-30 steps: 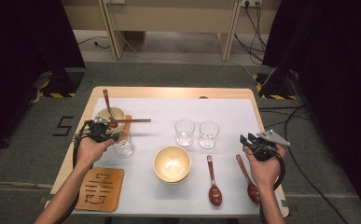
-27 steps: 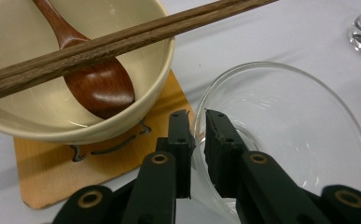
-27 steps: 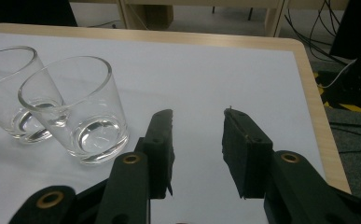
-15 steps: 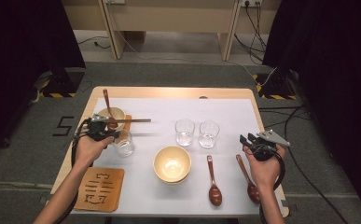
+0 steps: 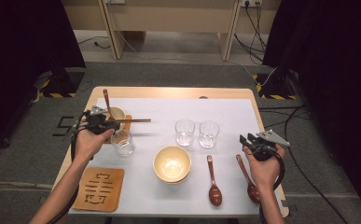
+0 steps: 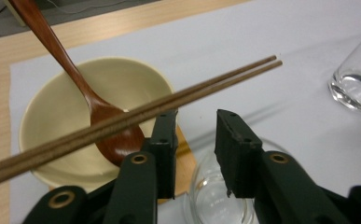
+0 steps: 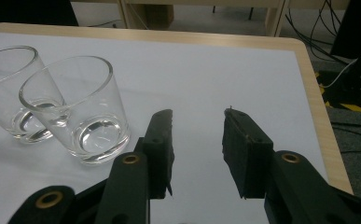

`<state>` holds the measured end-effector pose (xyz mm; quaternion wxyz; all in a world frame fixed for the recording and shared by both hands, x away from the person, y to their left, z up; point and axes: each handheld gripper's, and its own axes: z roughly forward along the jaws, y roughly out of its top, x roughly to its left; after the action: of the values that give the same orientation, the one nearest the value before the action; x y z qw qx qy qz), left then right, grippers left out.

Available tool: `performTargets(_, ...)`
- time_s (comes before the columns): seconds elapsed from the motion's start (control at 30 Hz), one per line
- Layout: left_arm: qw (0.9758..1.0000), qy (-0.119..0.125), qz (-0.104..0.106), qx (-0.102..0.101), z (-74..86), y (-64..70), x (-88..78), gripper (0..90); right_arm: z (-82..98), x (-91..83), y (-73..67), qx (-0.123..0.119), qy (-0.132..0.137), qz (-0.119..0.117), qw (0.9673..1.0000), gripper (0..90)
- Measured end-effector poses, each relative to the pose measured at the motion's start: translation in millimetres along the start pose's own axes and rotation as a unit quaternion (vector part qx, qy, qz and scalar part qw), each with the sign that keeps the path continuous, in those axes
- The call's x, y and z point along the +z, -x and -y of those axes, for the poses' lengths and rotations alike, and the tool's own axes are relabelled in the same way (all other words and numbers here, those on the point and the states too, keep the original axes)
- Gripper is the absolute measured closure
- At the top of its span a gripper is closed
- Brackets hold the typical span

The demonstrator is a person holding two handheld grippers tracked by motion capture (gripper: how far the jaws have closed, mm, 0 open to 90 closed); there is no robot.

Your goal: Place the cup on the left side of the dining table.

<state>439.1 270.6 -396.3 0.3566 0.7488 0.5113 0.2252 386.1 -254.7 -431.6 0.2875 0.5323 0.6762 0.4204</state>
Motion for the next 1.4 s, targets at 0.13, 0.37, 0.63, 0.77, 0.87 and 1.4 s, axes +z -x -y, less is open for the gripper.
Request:
performTargets(0.13, 0.9999, -0.012, -0.001, 0.001, -15.4, 0.4, 15.4, 78.4, 0.3, 0.3, -0.1, -0.001, -0.001, 0.0, 1.0, 63.3)
performTargets(0.37, 0.9996, -0.027, 0.002, 0.008, -27.2, 1.2, 39.1, 84.9, 0.6, 0.6, 0.9, 0.001, 0.001, 0.0, 1.0, 63.3)
performTargets(0.63, 0.9986, -0.05, -0.001, 0.018, -30.7, 4.4, 59.1, 86.7, 0.2, -0.8, 3.2, 0.002, 0.003, 0.002, 1.0, 63.4)
performTargets(0.77, 0.9985, -0.051, -0.006, 0.019, -30.6, 4.1, 61.1, 86.9, -0.1, -1.1, 3.6, 0.003, 0.006, 0.002, 1.0, 63.4)
performTargets(0.87, 0.9984, -0.052, -0.008, 0.021, -31.0, 3.7, 61.3, 86.8, -0.1, -1.0, 3.6, 0.002, 0.005, 0.002, 1.0, 63.4)
performTargets(1.4, 0.9975, -0.067, -0.01, 0.022, -29.6, 2.9, 63.1, 86.4, 0.8, -0.2, 4.1, 0.001, 0.0, 0.001, 1.0, 63.5)
